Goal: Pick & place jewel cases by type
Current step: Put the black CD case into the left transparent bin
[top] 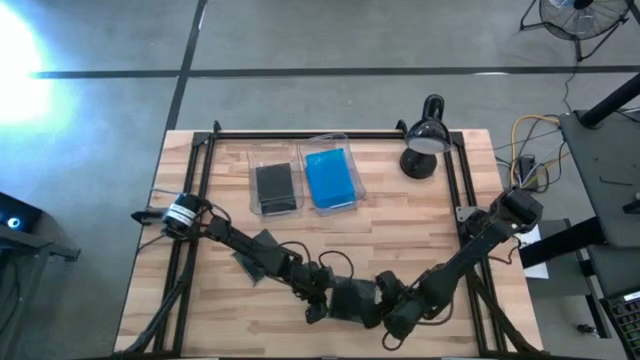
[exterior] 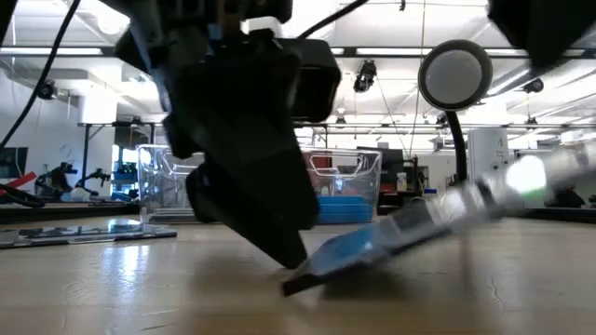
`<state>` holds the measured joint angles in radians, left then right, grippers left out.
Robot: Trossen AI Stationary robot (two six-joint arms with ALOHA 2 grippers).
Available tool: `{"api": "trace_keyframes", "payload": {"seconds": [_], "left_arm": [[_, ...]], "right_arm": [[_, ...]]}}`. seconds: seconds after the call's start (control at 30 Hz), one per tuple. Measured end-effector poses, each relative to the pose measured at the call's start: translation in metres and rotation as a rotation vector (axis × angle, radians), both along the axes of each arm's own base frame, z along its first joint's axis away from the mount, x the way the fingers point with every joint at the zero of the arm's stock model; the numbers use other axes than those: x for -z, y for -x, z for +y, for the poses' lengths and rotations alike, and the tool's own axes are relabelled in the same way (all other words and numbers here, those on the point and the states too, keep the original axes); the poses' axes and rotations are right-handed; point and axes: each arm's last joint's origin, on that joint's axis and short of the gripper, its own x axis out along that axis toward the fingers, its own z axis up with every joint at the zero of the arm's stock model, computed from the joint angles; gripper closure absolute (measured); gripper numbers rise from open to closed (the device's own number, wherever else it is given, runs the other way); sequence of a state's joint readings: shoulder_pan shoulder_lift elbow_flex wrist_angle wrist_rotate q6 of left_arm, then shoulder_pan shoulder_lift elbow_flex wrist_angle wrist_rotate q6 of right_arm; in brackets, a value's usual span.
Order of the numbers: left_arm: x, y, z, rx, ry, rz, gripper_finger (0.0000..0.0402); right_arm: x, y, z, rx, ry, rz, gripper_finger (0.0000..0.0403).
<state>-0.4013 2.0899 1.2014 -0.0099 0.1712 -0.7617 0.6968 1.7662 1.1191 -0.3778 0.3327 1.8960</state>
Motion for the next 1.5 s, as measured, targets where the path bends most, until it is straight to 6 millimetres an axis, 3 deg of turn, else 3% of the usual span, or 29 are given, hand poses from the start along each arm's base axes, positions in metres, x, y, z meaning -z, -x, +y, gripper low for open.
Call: {"api": "trace_keyframes", "payload": {"seconds": [0.17,0.43,0.7,0.83,1.03,1.23,1.33,1.5], "left_arm": [[0.007,0.007,-0.001,-0.016,0.005,-0.007,0.0223],[0.005,0.003,-0.002,-0.028,0.028,-0.044,0.0223],[0.004,0.003,-0.002,-0.043,0.021,-0.060,0.0223],[0.004,0.003,-0.002,-0.050,-0.001,-0.071,0.0223],[0.002,0.003,-0.002,-0.046,-0.003,-0.076,0.0223],[-0.032,0.016,-0.009,-0.012,-0.045,-0.101,0.0223],[-0.053,0.038,-0.011,-0.019,-0.138,-0.041,0.0222],[-0.107,0.086,-0.012,-0.174,-0.343,-0.042,0.0222]], "right_arm": [[-0.023,-0.013,0.000,0.019,0.062,-0.150,0.0175],[-0.016,-0.033,-0.007,0.037,0.077,-0.180,0.0175],[-0.011,-0.033,-0.008,-0.020,-0.020,-0.106,0.0179],[-0.011,-0.034,-0.009,-0.013,-0.037,-0.108,0.0213],[-0.012,-0.034,-0.008,-0.033,-0.026,-0.110,0.0302],[-0.015,-0.034,-0.009,-0.046,-0.012,-0.112,0.0379],[-0.024,-0.031,-0.013,-0.055,-0.002,-0.124,0.0391],[-0.049,-0.033,-0.028,-0.013,0.065,-0.227,0.0393]]}}
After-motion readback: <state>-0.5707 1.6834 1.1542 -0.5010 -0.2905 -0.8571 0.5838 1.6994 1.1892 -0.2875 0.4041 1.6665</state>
